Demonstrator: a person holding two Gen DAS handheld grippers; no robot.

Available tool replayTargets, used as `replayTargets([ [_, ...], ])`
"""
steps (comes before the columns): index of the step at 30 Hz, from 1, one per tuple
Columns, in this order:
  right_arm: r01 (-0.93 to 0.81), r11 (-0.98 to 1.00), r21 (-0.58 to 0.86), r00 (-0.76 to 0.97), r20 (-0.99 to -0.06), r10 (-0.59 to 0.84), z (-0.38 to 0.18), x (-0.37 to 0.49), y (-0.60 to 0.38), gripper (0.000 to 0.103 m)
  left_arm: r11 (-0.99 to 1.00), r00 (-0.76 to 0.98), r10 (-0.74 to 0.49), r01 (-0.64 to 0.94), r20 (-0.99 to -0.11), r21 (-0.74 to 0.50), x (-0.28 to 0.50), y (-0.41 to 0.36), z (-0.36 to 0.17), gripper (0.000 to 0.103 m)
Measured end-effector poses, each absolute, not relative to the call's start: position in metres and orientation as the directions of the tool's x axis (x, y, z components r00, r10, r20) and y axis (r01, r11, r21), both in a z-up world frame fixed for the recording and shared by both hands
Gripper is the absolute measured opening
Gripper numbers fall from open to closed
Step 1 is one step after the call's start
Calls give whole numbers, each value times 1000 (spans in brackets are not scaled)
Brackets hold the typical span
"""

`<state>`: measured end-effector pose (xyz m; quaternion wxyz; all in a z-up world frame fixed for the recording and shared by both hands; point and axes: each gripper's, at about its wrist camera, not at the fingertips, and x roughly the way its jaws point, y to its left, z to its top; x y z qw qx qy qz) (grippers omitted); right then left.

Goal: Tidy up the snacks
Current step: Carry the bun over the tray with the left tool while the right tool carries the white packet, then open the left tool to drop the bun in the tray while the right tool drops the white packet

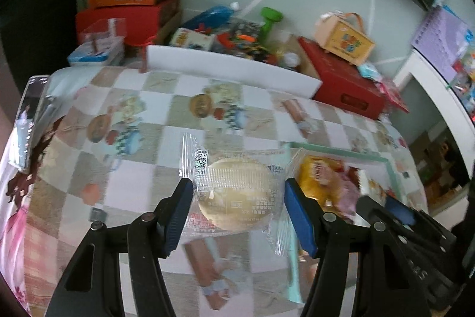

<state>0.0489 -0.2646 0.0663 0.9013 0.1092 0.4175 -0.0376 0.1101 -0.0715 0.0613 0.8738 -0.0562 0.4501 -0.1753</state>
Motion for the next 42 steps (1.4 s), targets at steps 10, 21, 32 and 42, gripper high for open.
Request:
replayTargets([
  [10, 251, 948, 193, 630, -777, -8, 59, 36, -304, 58, 895, 513, -406, 391, -756, -215, 89, -123, 72, 64],
  [21, 323, 921, 216, 616, -787, -31, 55, 27, -338, 58, 851, 478, -444, 491, -758, -188, 71, -167, 68, 65],
  [32, 359, 902, 239, 617, -786, -38, 54, 22, -357, 58, 827, 437, -438, 538, -786, -162, 63, -197, 50, 64],
  [42, 357, 905, 232, 590, -807, -26, 46, 26, -355, 61, 831, 441, -401, 544, -803, -116, 62, -207, 43, 67],
])
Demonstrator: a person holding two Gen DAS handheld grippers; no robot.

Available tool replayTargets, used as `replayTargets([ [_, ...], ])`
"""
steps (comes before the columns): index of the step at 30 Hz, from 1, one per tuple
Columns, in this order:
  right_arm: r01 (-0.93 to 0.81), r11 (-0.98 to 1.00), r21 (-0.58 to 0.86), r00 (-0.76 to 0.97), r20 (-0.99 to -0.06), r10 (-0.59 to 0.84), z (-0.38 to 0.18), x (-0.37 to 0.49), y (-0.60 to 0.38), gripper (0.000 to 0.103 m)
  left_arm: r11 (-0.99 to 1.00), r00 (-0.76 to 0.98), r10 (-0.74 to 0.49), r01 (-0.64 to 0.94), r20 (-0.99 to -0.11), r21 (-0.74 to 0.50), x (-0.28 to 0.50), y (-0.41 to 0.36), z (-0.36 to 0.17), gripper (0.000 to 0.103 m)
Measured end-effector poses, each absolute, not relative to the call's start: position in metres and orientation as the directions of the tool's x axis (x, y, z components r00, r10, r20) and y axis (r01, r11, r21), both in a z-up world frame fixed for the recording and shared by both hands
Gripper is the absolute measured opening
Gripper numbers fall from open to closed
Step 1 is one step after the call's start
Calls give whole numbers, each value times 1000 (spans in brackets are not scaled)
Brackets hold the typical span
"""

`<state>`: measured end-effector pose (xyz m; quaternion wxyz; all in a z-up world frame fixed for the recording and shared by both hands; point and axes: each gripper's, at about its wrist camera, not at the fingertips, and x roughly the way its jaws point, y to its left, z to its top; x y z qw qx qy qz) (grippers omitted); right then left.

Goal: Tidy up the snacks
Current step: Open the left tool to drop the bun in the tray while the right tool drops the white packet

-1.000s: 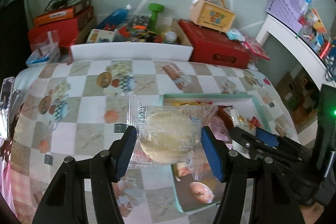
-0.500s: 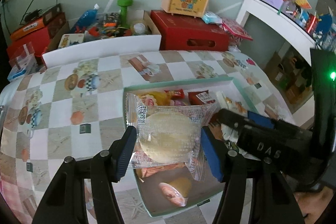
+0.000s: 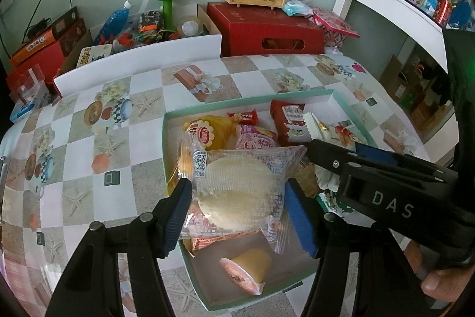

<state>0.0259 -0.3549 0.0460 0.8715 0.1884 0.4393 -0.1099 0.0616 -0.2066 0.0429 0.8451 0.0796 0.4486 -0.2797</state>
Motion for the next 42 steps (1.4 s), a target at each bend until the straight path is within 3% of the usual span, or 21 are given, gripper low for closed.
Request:
replayTargets([
  [5, 357, 907, 223, 582, -813, -29, 45, 27, -353, 61, 833, 451, -395, 544, -800, -105, 60, -208, 46, 70],
  [9, 360, 906, 223, 577, -816, -29, 46, 27, -353, 65, 830, 459, -402, 549, -793, -103, 58, -207, 50, 82],
  [27, 344, 910, 233, 598, -801, -21, 57, 27, -348, 86, 880, 499, -345, 467, -795, -89, 63, -176, 60, 93],
  [35, 339, 897, 284, 607, -795, 22, 52, 22, -345, 86, 948, 568, -236, 314, -788, -57, 75, -138, 56, 97],
  [37, 328, 899, 291, 603, -797, 37, 48, 19, -340, 94, 961, 581, -219, 268, -784, -70, 76, -122, 54, 103],
  [38, 327, 902, 281, 599, -800, 32, 45, 16, -338, 103, 964, 584, -214, 255, -783, -73, 76, -117, 53, 103],
  [42, 321, 910, 262, 600, -800, 19, 41, 6, -330, 103, 976, 599, -175, 211, -782, -57, 69, -96, 51, 103],
])
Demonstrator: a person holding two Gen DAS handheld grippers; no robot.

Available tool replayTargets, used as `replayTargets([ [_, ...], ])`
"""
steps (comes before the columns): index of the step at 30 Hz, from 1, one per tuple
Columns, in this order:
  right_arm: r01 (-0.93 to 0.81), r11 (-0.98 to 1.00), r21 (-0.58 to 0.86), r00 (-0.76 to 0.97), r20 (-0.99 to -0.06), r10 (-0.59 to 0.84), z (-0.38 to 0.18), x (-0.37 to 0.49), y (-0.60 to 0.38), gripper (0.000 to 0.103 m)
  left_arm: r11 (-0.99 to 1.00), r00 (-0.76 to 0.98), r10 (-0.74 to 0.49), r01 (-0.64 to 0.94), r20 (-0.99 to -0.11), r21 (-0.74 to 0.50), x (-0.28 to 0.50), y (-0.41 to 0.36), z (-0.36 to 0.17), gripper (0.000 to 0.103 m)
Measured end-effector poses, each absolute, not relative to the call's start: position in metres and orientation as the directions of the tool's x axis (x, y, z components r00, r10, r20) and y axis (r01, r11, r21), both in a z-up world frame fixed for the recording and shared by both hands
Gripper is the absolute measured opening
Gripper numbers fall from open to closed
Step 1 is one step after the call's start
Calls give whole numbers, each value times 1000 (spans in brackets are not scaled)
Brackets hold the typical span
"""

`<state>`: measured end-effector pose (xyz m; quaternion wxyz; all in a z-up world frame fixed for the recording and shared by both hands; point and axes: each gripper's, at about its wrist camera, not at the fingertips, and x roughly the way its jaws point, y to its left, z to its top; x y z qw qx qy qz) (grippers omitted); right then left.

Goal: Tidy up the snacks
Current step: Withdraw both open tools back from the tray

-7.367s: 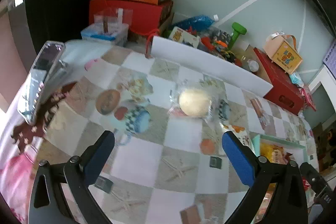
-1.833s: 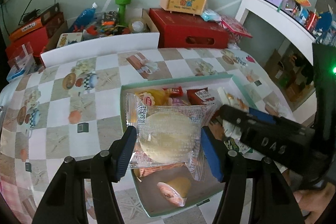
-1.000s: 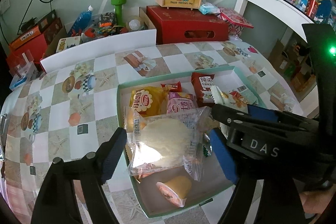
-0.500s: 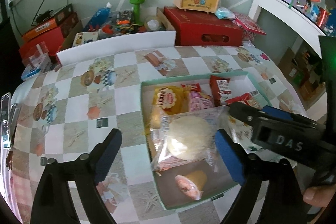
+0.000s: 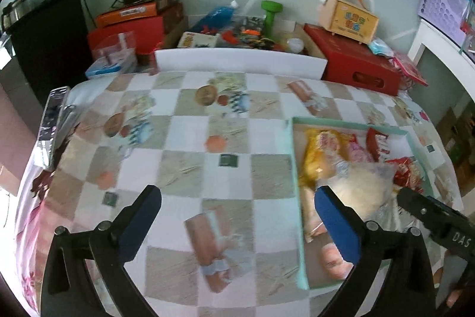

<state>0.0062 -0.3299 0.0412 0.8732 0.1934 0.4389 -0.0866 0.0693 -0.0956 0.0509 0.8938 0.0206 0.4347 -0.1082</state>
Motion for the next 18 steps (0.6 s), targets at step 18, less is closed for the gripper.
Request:
replayTargets([
  [18, 307, 939, 158, 566, -823, -47, 23, -48, -300, 103, 976, 612, 100, 93, -785, 197, 12, -83, 36, 103],
])
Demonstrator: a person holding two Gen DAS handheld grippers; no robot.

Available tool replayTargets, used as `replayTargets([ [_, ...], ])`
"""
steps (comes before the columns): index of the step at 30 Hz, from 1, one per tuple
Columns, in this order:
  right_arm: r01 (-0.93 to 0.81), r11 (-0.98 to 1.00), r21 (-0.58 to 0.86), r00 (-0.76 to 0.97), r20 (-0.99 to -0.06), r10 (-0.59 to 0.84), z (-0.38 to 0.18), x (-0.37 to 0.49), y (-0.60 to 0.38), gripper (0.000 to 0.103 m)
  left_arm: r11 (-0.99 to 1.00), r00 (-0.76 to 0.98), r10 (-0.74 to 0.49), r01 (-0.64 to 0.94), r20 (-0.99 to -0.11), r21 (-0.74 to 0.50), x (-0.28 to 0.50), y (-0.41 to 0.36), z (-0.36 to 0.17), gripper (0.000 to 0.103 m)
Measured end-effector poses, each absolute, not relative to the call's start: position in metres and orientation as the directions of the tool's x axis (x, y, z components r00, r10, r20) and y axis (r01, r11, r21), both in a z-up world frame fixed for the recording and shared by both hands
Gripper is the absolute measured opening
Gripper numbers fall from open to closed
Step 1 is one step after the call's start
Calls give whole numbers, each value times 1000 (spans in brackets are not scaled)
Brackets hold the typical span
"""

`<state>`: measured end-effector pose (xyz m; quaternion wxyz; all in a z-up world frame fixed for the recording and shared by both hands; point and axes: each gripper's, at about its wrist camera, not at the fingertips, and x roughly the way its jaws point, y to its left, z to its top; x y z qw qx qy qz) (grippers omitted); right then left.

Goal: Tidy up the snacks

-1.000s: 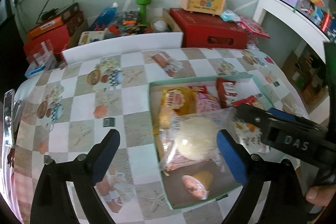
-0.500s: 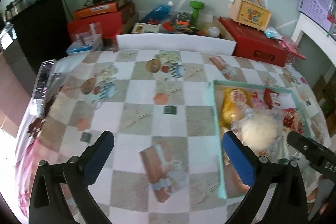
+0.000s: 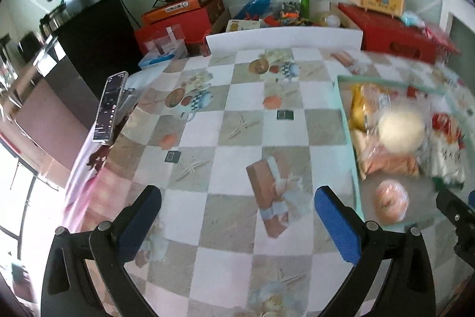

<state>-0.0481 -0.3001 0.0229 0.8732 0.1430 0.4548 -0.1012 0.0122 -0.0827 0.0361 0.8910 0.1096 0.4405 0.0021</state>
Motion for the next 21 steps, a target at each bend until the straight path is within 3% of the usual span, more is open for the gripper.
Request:
replayTargets([
  [21, 279, 954, 108, 563, -824, -71, 22, -46, -290, 103, 974, 549, 88, 126, -831, 187, 14, -83, 24, 103],
])
